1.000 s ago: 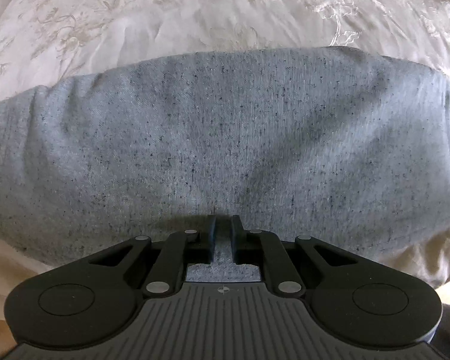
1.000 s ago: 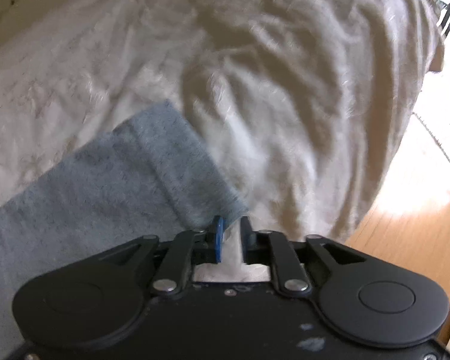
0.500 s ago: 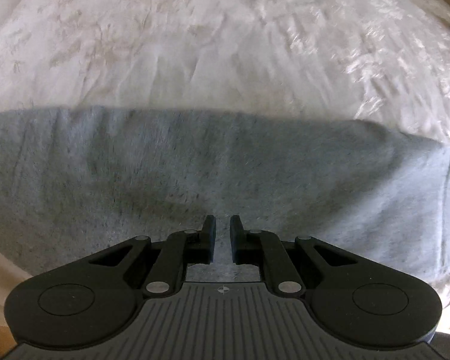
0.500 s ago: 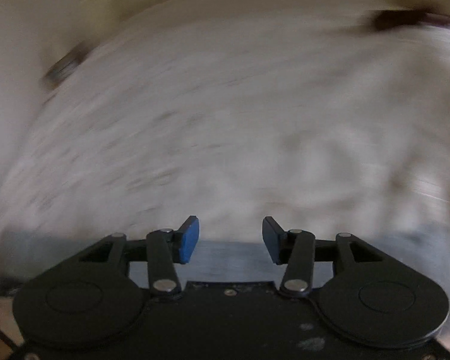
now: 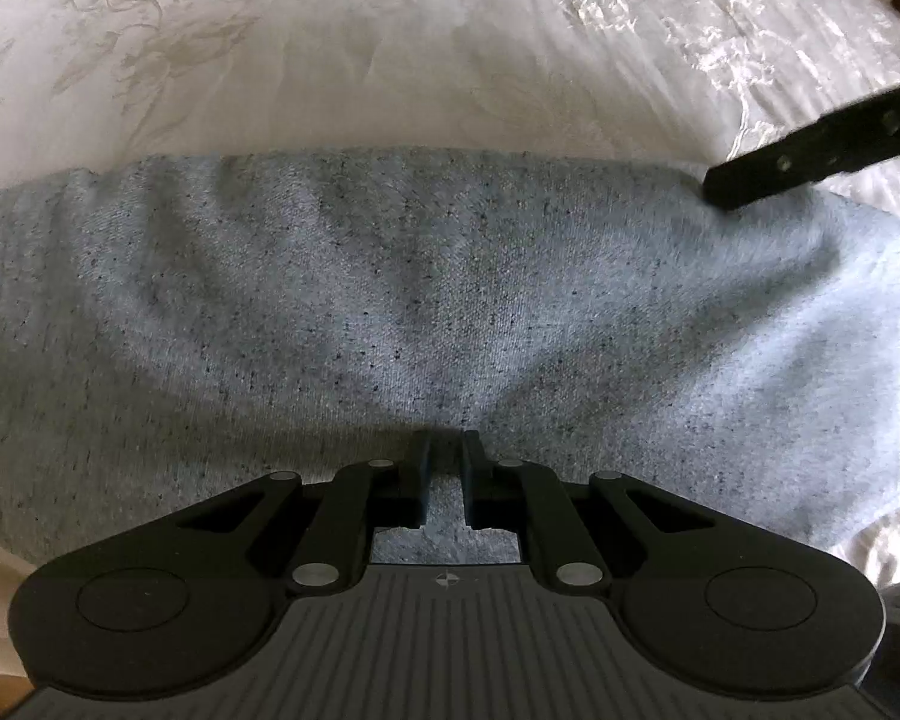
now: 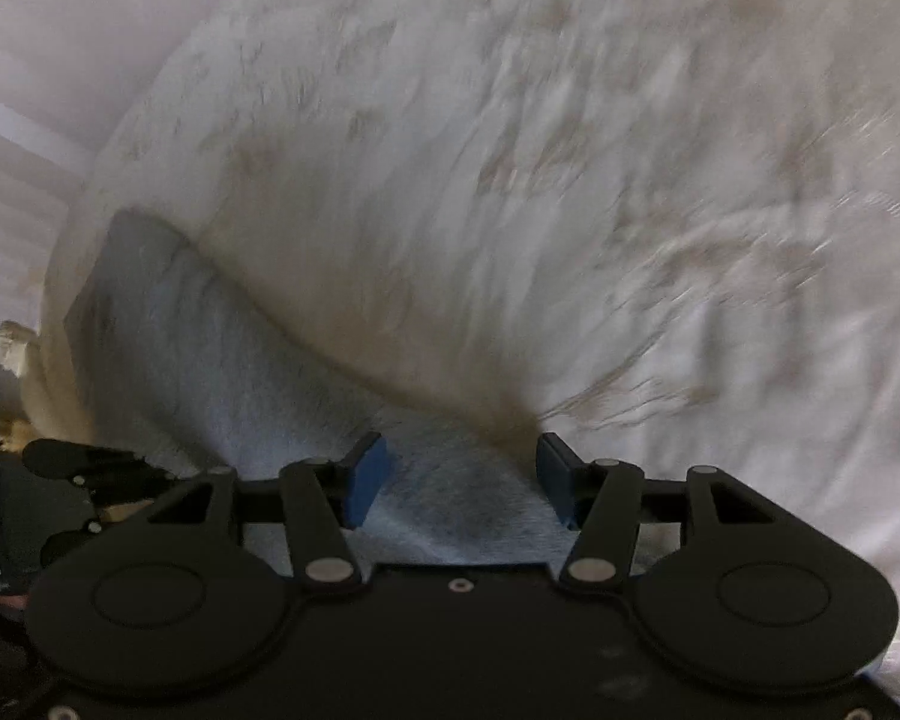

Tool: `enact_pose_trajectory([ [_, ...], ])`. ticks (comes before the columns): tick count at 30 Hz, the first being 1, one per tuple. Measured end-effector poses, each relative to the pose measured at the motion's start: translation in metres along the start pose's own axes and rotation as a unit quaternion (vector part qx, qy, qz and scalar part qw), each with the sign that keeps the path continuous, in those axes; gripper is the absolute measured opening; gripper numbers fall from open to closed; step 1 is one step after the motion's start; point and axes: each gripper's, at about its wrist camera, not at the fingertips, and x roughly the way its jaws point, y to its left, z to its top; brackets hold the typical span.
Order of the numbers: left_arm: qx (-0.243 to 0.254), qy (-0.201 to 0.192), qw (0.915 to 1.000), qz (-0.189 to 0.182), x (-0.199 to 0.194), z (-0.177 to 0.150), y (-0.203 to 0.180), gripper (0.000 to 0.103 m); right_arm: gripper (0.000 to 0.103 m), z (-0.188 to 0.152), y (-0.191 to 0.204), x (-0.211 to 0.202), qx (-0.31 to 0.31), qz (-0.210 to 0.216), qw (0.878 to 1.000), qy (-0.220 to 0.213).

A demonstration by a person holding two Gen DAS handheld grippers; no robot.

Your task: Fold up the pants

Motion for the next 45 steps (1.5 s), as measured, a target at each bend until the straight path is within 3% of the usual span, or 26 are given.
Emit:
enact_pose_trajectory([
  [1,0.0,-0.004,1.0,-0.001,-0.004,0.002,0.003,0.011,0.018,0.001,0.002,0.0,-0.002,0.007,1.0,0.001],
  [2,0.001,-0.012,0.9999,0.004,-0.009,0.004,0.007,0.011,0.007,-0.001,0.006,-0.002,-0.011,0.01,1.0,-0.007],
  [7,-0.016,-0.075,0.9968,0.023,-0.042,0.037,0.037,0.011,0.005,-0.026,0.04,-0.037,-0.091,0.007,0.993,-0.079],
  [10,-0.036,-0.106,0.9934,0.024,-0.053,0.064,0.049,0.011,0.003,-0.055,0.065,-0.051,-0.144,-0.007,0.985,-0.098],
  [13,-0.029,-0.11,0.9932,0.021,-0.046,0.094,0.047,0.011,0.003,-0.084,0.082,-0.049,-0.175,-0.018,0.98,-0.092],
  [17,0.023,-0.105,0.9925,0.058,-0.022,0.123,0.031,0.011,0.004,-0.105,0.09,-0.032,-0.159,-0.036,0.984,-0.075],
  [21,0.029,-0.063,0.9961,0.054,0.003,0.121,0.033,0.011,0.028,-0.102,0.085,-0.035,-0.106,-0.06,0.987,-0.107],
  [24,0.022,-0.009,0.9996,0.015,0.019,0.106,0.039,0.011,0.047,-0.086,0.078,-0.044,-0.082,-0.066,0.985,-0.133],
  [26,0.03,-0.007,0.9995,0.011,0.018,0.094,0.039,0.011,0.05,-0.068,0.074,-0.047,-0.081,-0.074,0.983,-0.144],
  [28,0.041,-0.012,0.999,0.008,0.013,0.085,0.04,0.011,0.066,-0.052,0.069,-0.046,-0.086,-0.079,0.982,-0.148],
  [32,0.027,-0.013,0.9995,-0.007,0.008,0.074,0.049,0.011,0.071,-0.021,0.054,-0.029,-0.094,-0.06,0.987,-0.118],
  [37,0.01,-0.01,0.9998,-0.016,0.007,0.073,0.055,0.011,0.072,0.013,0.034,0.007,-0.087,-0.019,0.996,-0.021],
  [38,0.01,-0.009,0.9998,-0.015,0.007,0.073,0.056,0.011,0.068,0.014,0.033,0.01,-0.082,-0.01,0.997,-0.005],
  [40,0.014,-0.008,0.9997,-0.015,0.004,0.074,0.054,0.011,0.02,0.015,0.034,0.014,-0.086,0.009,0.996,0.003],
  [45,0.016,-0.026,0.9992,-0.026,-0.018,0.077,0.062,0.011,0.013,-0.021,0.071,-0.014,-0.188,0.004,0.981,-0.035],
])
